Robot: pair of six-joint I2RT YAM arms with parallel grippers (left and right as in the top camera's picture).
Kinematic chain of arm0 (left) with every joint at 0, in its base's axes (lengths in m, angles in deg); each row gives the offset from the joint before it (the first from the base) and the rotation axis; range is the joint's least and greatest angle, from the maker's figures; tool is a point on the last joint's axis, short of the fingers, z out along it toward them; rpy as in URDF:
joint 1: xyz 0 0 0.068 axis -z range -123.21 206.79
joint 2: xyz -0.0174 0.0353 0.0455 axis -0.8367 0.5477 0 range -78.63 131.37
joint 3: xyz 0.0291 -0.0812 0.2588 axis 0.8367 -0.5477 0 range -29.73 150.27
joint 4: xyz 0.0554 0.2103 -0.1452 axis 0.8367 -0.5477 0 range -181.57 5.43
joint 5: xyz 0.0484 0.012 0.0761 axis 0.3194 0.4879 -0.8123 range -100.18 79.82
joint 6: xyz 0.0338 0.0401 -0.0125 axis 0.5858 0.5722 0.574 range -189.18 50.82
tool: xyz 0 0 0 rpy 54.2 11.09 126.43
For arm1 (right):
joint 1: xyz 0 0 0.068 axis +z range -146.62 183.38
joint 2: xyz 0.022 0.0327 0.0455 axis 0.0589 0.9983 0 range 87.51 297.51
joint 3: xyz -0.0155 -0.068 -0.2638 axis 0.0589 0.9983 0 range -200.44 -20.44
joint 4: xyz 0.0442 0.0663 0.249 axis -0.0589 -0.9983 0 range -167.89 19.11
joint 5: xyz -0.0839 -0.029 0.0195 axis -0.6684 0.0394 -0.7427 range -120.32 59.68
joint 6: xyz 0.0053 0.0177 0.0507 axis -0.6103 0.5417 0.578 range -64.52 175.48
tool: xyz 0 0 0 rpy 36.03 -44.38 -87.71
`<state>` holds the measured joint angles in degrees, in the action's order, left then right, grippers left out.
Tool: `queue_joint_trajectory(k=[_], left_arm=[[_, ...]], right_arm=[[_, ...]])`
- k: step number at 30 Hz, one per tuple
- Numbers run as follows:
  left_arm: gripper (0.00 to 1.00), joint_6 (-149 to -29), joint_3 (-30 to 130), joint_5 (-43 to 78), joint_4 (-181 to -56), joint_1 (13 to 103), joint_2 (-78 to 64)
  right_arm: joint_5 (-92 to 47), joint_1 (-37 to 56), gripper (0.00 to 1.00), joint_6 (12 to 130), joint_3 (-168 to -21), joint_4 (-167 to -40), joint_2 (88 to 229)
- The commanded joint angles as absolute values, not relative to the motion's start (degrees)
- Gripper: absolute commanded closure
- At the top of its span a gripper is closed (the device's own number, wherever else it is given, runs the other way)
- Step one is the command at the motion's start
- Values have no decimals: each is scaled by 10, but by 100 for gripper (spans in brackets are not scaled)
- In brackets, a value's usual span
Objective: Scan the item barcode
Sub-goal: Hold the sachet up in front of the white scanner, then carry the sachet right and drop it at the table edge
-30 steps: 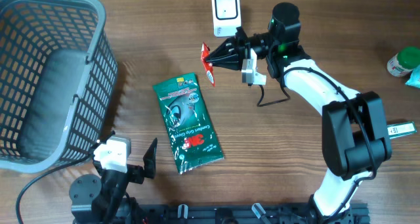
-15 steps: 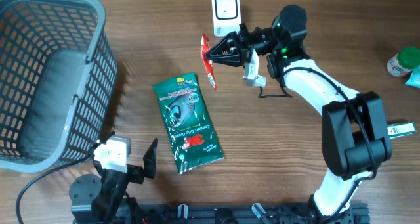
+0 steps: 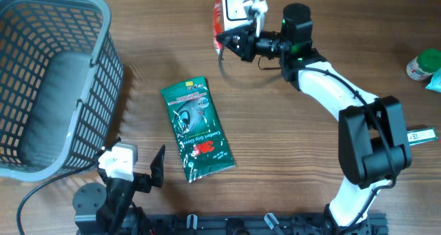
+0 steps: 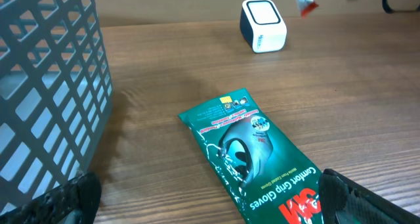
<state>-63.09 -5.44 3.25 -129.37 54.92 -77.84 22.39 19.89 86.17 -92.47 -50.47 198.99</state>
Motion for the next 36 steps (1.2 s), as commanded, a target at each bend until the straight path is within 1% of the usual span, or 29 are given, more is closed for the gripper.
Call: queue_joint_trajectory(k=[1, 2, 3, 4, 6, 10, 13, 15, 19, 22, 29, 31, 36], left_arm=[[0, -637, -58, 39, -1293, 552, -782], [0, -637, -58, 39, -1293, 552, -782], [0, -637, -58, 39, -1293, 552, -782], [0, -637, -58, 39, -1293, 552, -782], [0, -637, -58, 39, -1293, 552, -782], [0, -637, -58, 39, -1293, 552, -782], [0, -637, -58, 39, -1293, 552, -782], [0, -637, -58, 39, -1293, 552, -782], [0, -637, -58, 39, -1293, 552, -782], [0, -637, -58, 39, -1293, 552, -782], [0, -637, -58, 39, -1293, 552, -782], [0, -637, -58, 39, -1293, 552, -782], [0, -637, -58, 39, -1293, 552, -782]], right_arm=[[-15, 192, 93, 1356, -925, -600, 1987], [-70, 193, 96, 1401, -925, -621, 1987], [-112, 195, 96, 1405, -925, -624, 1987], [-191, 199, 96, 1408, -925, -620, 1987], [-263, 205, 95, 1422, -925, -595, 1988], [-243, 206, 95, 1447, -930, -524, 2020], [-222, 212, 95, 1439, -967, -513, 2063], [-183, 219, 95, 1426, -1020, -513, 2109], [-149, 235, 96, 1393, -1120, -555, 2166], [-141, 252, 95, 1362, -1180, -596, 2184], [-141, 267, 95, 1459, -1187, -648, 2194], [-150, 267, 95, 1461, -1187, -673, 2195], [-161, 266, 95, 1455, -1187, -675, 2195]])
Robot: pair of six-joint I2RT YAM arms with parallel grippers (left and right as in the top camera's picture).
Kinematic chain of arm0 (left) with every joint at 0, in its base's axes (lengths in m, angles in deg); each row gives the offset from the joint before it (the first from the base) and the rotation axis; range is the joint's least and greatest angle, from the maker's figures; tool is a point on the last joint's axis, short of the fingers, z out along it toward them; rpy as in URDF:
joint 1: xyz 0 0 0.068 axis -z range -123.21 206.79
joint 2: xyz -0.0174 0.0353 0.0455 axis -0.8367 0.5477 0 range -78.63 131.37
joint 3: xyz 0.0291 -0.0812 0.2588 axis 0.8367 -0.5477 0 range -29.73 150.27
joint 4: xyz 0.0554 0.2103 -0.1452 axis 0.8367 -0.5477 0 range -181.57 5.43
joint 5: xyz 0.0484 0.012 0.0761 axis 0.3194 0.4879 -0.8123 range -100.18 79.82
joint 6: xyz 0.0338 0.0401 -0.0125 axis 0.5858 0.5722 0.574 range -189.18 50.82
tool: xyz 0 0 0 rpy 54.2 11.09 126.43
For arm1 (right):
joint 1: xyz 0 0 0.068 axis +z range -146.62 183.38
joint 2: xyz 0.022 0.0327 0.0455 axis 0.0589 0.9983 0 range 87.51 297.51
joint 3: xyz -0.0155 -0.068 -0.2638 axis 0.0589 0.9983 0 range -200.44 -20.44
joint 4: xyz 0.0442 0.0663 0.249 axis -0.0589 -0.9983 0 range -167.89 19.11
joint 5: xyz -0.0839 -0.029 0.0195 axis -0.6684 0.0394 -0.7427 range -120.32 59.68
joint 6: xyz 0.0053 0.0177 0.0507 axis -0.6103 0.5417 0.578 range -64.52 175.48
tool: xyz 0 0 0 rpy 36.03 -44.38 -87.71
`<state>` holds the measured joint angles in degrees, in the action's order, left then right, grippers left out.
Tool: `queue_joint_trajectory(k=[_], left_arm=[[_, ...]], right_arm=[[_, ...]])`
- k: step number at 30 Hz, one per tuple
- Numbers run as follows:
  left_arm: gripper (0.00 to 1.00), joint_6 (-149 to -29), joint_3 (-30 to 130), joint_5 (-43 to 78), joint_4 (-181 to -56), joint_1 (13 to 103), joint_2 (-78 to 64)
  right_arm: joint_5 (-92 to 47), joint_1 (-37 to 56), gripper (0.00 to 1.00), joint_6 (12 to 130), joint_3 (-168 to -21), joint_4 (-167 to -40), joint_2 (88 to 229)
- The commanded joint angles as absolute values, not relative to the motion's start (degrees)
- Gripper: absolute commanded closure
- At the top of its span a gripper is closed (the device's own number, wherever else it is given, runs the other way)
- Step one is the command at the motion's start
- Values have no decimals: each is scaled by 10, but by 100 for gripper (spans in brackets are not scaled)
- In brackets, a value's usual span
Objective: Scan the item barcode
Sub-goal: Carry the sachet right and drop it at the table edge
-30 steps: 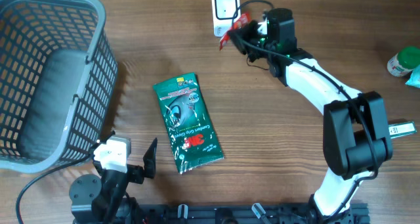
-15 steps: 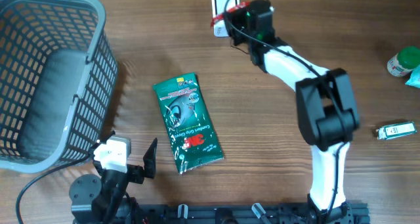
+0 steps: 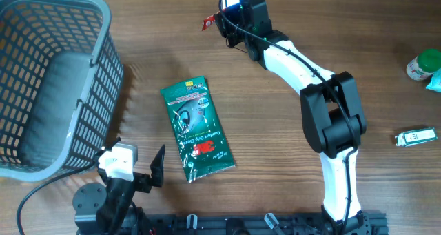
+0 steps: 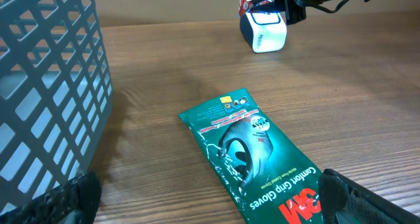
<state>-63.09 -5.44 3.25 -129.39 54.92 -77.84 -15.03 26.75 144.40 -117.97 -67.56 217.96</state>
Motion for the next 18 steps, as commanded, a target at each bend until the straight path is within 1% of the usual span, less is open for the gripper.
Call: queue_joint_trajectory(k=[1, 7, 10, 12, 15, 18], left_arm=[[0, -637, -58, 39, -1293, 552, -782], [0, -637, -58, 39, -1293, 552, -782], [0, -637, -58, 39, -1293, 552, -782], [0, -637, -58, 39, -1293, 552, -782], [0, -637, -58, 39, -1293, 552, -782], [0, -637, -58, 39, -1293, 552, -782]], right_arm=[[-161, 266, 95, 1455, -1187, -675, 2195], [-163, 265, 95, 1454, -1187, -684, 2203], [-199, 255, 95, 1409, -1191, -697, 2203], [-184, 245, 96, 1401, -1202, -723, 2203], [-139, 225, 95, 1359, -1236, -814, 2195], [-150, 196, 95, 1334, -1248, -952, 2161]])
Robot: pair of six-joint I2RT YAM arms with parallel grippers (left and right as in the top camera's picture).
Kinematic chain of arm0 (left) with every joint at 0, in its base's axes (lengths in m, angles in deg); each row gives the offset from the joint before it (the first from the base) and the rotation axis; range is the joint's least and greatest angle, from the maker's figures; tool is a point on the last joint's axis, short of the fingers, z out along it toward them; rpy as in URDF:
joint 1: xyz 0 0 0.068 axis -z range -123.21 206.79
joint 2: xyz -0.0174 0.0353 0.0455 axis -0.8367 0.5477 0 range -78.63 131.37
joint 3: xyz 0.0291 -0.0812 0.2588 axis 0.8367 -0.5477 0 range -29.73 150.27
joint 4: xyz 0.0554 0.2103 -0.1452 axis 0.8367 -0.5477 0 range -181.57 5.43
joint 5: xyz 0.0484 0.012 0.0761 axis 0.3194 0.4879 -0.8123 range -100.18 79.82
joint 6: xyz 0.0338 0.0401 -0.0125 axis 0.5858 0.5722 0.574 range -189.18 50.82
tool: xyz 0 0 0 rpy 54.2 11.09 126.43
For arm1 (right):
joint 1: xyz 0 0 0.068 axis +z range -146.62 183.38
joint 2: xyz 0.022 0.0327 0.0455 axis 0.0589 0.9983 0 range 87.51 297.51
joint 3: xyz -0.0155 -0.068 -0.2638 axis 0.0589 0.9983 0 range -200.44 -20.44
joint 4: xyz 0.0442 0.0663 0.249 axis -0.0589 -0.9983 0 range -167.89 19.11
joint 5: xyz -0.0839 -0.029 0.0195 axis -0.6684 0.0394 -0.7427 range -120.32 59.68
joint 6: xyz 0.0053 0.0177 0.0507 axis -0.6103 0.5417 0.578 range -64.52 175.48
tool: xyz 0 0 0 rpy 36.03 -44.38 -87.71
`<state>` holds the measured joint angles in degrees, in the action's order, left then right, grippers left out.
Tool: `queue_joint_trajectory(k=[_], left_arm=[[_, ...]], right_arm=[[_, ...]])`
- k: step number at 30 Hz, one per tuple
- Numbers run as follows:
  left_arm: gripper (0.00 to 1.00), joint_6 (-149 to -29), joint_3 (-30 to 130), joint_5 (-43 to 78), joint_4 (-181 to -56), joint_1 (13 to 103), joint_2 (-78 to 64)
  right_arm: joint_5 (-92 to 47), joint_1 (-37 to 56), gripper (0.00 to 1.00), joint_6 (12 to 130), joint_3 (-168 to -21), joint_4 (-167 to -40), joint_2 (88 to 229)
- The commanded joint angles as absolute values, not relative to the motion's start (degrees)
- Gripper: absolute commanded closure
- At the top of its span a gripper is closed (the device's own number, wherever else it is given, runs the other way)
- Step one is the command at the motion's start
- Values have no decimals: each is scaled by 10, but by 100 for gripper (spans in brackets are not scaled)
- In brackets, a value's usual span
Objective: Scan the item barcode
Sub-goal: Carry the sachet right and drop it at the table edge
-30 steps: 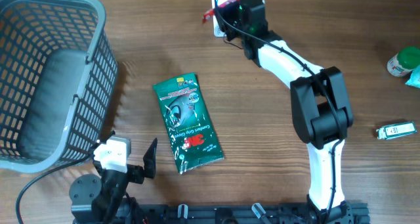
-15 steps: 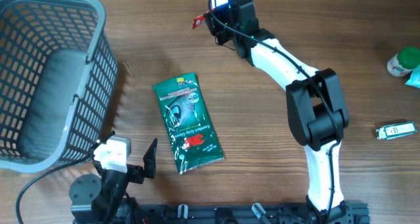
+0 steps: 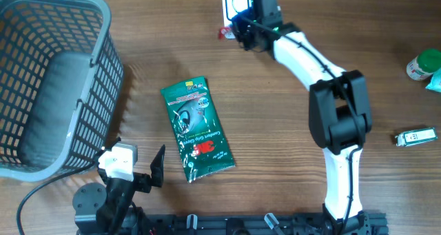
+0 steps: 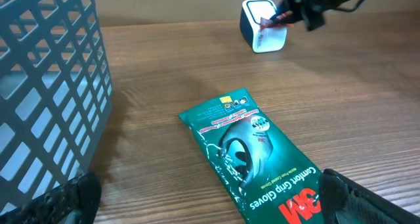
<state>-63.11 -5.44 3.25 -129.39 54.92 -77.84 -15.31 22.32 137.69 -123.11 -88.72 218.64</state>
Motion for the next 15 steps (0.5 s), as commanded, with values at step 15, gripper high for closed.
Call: queue_joint_trajectory(k=[15], left_arm=[[0, -637, -58, 39, -1293, 552, -782]], right_arm=[[-314, -127, 96, 1350, -1194, -1350, 2073]])
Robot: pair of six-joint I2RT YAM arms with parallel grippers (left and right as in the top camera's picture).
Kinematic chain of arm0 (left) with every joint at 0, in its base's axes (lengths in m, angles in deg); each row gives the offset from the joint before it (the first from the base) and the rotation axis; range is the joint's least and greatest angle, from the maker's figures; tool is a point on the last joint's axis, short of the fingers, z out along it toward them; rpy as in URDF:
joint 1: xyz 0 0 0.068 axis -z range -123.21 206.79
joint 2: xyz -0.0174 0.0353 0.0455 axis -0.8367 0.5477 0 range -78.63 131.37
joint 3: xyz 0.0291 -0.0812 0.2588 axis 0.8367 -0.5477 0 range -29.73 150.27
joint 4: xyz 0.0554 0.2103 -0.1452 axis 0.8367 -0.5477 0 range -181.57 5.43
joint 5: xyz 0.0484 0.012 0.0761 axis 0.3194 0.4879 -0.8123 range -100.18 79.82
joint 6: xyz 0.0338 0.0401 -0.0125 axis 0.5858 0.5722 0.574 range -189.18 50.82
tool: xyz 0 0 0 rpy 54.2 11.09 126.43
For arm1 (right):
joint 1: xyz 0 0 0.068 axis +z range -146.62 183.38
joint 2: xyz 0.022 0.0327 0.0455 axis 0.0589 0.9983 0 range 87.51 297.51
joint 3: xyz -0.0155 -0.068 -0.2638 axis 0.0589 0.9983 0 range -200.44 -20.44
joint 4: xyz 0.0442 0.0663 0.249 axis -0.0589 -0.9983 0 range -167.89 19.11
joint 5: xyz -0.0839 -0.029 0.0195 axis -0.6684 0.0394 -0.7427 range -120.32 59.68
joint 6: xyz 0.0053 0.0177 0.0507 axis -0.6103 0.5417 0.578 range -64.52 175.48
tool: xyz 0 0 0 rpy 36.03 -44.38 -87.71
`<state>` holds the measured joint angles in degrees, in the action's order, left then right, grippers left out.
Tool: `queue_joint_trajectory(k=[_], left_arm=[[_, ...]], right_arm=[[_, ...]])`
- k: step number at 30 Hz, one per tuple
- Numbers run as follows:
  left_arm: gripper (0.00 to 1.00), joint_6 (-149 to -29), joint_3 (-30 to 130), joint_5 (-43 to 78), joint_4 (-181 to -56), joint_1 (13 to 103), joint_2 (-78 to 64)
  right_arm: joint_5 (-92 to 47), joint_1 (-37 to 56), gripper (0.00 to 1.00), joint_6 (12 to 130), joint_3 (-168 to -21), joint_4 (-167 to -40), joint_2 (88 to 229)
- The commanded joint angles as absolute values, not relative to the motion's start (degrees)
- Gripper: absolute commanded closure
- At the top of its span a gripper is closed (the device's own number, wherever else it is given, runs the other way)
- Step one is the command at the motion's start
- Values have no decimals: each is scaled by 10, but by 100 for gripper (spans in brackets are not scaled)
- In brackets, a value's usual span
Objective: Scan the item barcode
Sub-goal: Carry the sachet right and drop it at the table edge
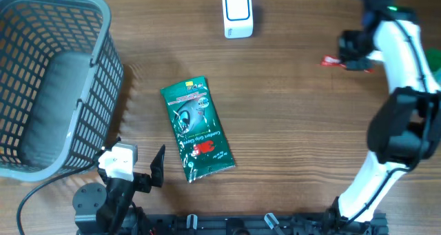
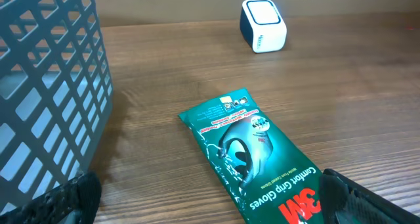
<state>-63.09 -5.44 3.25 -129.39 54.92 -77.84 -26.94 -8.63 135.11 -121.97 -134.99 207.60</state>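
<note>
The white barcode scanner [image 1: 238,13] stands at the table's far edge, also seen as the scanner [image 2: 264,25] in the left wrist view. My right gripper [image 1: 344,56] is far to its right, shut on a small red item [image 1: 333,61] held above the table. Mid-table lies a green 3M glove pack [image 1: 196,128], which shows up close as the pack [image 2: 252,148]. My left gripper [image 1: 141,174] rests open at the near edge, just left of the pack's near end; its black fingers [image 2: 72,198] frame the wrist view.
A grey plastic basket [image 1: 52,83] fills the left side, its wall [image 2: 46,86] close to my left gripper. A green-capped object [image 1: 434,56] peeks out behind the right arm at the right edge.
My right gripper was beside the scanner with the red item held at its front. Now it is far to the right with the item still in it. Left arm unchanged.
My right gripper held the red item just left of the scanner, then close against its face, then at its front edge. Now the item is away at the right side of the table. The glove pack, basket and left gripper have stayed put.
</note>
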Motion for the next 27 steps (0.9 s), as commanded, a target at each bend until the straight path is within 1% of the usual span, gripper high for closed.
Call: queue_joint_trajectory(k=[1, 4, 6, 9, 10, 11, 12, 13, 14, 17, 19, 21, 24, 25, 27], left_arm=[[0, -637, -58, 39, -1293, 552, -782], [0, -637, -58, 39, -1293, 552, -782], [0, -637, -58, 39, -1293, 552, -782], [0, -637, -58, 39, -1293, 552, -782], [0, -637, -58, 39, -1293, 552, -782], [0, -637, -58, 39, -1293, 552, -782], [0, -637, -58, 39, -1293, 552, -782], [0, -637, -58, 39, -1293, 552, -782], [0, -637, -58, 39, -1293, 552, -782], [0, -637, -58, 39, -1293, 552, -782], [0, -637, -58, 39, -1293, 552, -782], [0, -637, -58, 39, -1293, 552, -782], [0, -637, -58, 39, -1293, 552, -782], [0, -637, -58, 39, -1293, 552, -782], [0, -637, -58, 39, -1293, 552, -782]], right_arm=[[-342, -157, 96, 1351, -1182, -1345, 2073], [-375, -219, 95, 1346, -1163, -1346, 2073], [-383, -246, 93, 1326, -1163, -1339, 2073], [-380, -278, 91, 1249, -1163, -1297, 2073], [-376, -283, 88, 1222, -1164, -1288, 2073], [-376, -285, 75, 1202, -1167, -1285, 2072], [-380, -286, 56, 1187, -1171, -1285, 2072], [-381, -286, 21, 1163, -1178, -1286, 2070], [-380, -286, 0, 1153, -1182, -1286, 2068], [-340, -279, 0, 1139, -1186, -1301, 2046], [-268, -264, 0, 1108, -1186, -1309, 2025], [-179, -230, 0, 1050, -1186, -1310, 2008], [-102, -165, 0, 999, -1186, -1323, 2004], [-81, -112, 0, 975, -1185, -1332, 2005], [-80, -26, 0, 958, -1182, -1340, 2005]])
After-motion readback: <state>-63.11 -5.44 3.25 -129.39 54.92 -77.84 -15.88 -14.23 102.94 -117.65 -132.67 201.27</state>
